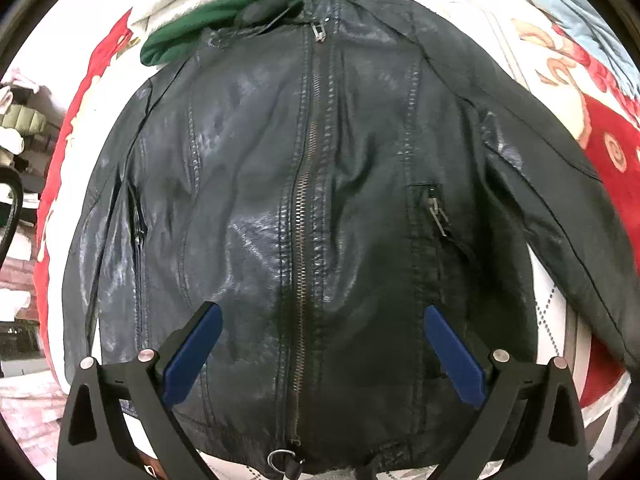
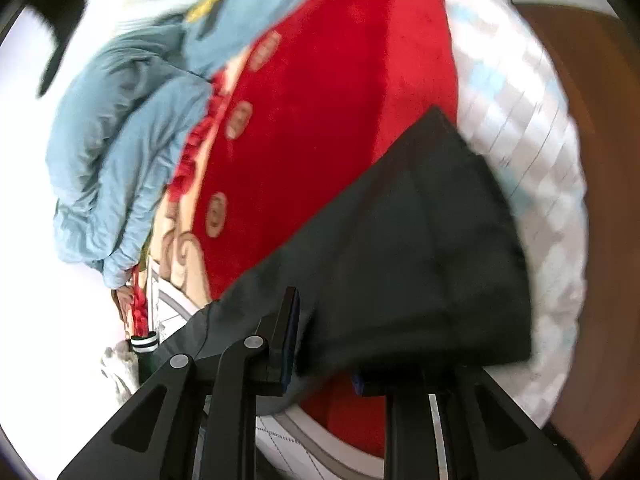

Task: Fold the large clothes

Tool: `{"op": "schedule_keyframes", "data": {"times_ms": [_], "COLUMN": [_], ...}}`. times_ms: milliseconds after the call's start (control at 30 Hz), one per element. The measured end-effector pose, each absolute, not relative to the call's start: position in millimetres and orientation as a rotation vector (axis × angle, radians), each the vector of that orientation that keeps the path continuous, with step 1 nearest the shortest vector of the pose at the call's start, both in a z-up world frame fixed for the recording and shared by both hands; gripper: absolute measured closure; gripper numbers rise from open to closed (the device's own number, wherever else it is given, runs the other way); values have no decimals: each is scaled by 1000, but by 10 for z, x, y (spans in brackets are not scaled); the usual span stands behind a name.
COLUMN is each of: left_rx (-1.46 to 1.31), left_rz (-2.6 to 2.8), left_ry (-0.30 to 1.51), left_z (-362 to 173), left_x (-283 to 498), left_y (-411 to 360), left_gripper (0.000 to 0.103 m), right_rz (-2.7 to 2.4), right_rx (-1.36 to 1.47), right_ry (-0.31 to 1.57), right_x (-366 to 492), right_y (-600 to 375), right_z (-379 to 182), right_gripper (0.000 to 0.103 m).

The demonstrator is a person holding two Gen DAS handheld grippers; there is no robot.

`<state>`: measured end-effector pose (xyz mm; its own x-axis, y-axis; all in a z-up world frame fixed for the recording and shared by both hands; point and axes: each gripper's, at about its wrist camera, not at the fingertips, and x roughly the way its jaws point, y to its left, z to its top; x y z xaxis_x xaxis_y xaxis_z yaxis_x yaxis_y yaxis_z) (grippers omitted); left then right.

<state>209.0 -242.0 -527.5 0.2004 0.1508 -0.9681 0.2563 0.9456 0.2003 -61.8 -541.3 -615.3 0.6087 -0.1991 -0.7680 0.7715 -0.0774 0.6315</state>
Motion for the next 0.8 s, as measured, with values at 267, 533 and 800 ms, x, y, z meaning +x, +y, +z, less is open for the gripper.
{"op": "schedule_keyframes", "data": {"times_ms": [267,533,800], "left_rx": [316,206,68], "left_rz": [-50,7,158], "left_ry": [1371,1364,1350], "left_z": [-5302,-4972,-4782], "left_x": [2273,2566,2882], "left_y": [-2347,-1955,-1046], "left_gripper": [0,0,0], "right_rz": [-886,-705,-372], "right_rx": [1475,1191,906], "right_ry": [426,425,648], "right_x": [-353,513,2393], "right_y": [-5579,-5320,-4147], "right_z": [-6158,-4759,-4205], "right_gripper": [97,98,98]}}
